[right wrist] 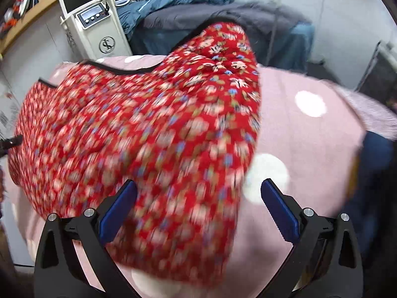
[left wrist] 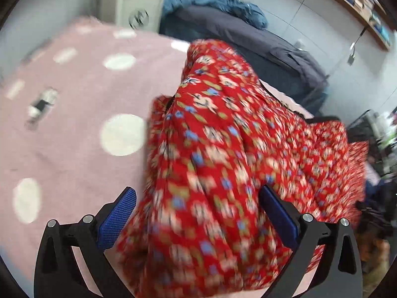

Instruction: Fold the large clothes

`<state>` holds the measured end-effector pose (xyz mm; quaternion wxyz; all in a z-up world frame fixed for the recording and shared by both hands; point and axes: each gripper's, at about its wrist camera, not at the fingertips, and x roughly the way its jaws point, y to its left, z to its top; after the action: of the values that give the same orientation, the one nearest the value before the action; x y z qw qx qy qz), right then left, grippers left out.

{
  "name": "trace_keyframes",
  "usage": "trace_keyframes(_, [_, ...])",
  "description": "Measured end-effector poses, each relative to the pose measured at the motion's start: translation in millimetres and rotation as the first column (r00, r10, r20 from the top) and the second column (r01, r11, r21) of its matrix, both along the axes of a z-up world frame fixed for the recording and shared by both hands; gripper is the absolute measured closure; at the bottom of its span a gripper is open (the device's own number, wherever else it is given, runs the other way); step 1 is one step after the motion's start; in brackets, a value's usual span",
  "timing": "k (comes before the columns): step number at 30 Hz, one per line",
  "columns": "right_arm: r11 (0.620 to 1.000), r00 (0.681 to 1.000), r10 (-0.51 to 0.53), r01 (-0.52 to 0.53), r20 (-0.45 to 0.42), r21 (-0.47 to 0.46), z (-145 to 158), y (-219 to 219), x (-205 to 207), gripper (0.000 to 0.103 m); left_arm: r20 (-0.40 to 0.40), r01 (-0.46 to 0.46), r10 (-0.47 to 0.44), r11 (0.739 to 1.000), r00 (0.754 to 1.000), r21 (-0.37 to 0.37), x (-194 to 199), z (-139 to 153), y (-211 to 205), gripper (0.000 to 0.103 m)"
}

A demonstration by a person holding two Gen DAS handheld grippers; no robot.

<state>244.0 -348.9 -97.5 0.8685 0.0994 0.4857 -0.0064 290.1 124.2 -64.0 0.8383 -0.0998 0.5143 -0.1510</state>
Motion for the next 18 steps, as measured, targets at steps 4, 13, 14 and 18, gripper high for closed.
trace_keyframes(4, [0.960, 0.996, 0.038, -0.013, -0.083, 0.278, -35, -34, 31, 0.005, -0.215, 0.041, -0.095, 0.969, 0.972, -0.242, 41, -40, 26, 0.005])
trace_keyframes(13, [0.824, 0.983, 0.024, 0.083, -0.181, 0.561, -80, -53, 36, 0.004, -0.349, 0.142, -0.253, 0.939, 0.902, -0.312, 71, -64, 24, 0.004])
trace_keyframes(14, [0.819, 0.981, 0.025, 0.091, -0.194, 0.567, -81, -53, 37, 0.004, -0.364, 0.150, -0.264, 0.938, 0.893, -0.313, 73, -64, 24, 0.004])
trace_keyframes(18, [0.803, 0.970, 0.037, 0.113, -0.239, 0.585, -86, -59, 63, 0.004, -0.403, 0.163, -0.278, 0.941, 0.872, -0.297, 79, -66, 17, 0.004])
